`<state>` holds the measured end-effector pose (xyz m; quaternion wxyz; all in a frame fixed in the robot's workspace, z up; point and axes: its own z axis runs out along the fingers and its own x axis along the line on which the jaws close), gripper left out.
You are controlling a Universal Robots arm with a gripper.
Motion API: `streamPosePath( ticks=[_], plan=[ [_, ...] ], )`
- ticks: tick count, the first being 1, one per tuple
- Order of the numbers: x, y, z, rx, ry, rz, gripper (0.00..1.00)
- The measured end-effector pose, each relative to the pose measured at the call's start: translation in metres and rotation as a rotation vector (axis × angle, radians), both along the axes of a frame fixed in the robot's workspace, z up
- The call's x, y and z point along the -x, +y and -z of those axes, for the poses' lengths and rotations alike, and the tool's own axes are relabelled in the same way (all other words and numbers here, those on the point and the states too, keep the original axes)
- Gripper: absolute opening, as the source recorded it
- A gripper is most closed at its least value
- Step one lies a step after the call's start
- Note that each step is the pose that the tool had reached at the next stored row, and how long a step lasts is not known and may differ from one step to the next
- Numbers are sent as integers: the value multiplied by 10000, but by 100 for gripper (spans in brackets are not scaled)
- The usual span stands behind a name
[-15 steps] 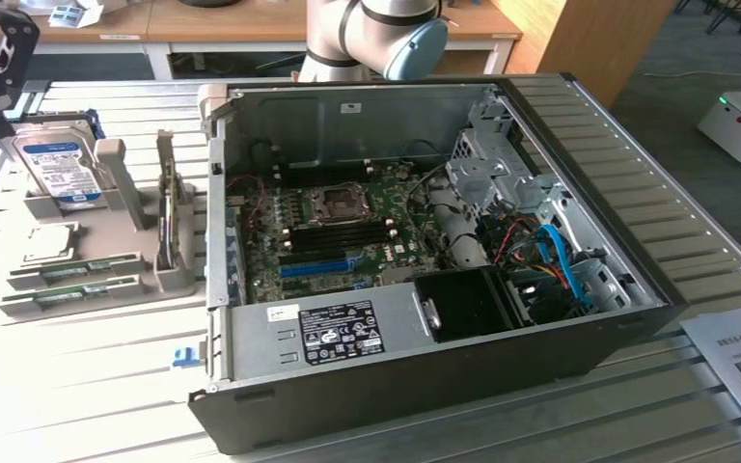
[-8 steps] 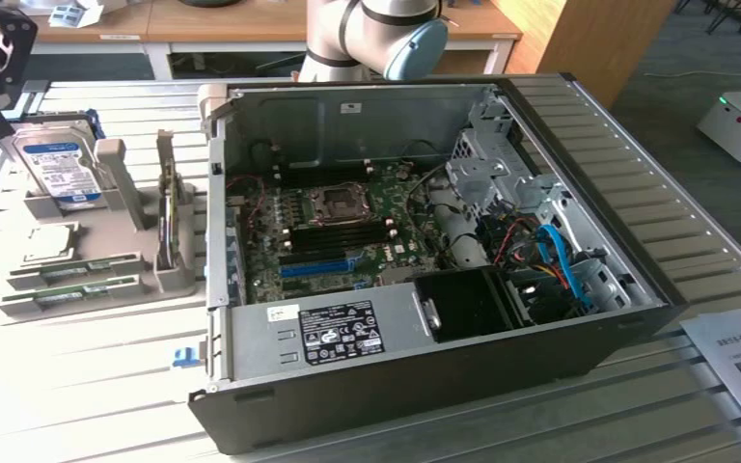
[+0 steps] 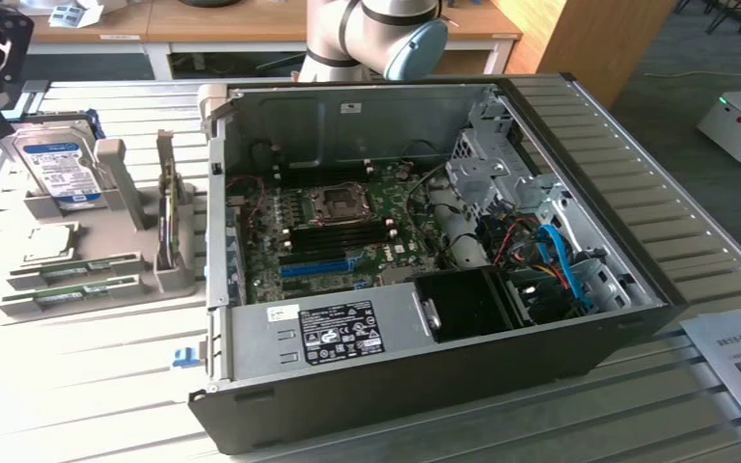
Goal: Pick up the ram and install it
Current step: 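Pick up the ram and move it above insertion slot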
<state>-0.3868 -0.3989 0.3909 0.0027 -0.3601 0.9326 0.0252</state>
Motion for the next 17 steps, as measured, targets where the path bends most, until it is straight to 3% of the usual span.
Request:
streamPosePath(
  ticks=[17],
  plan=[
    [0,0,0,1,0,-2614,10]
  ],
)
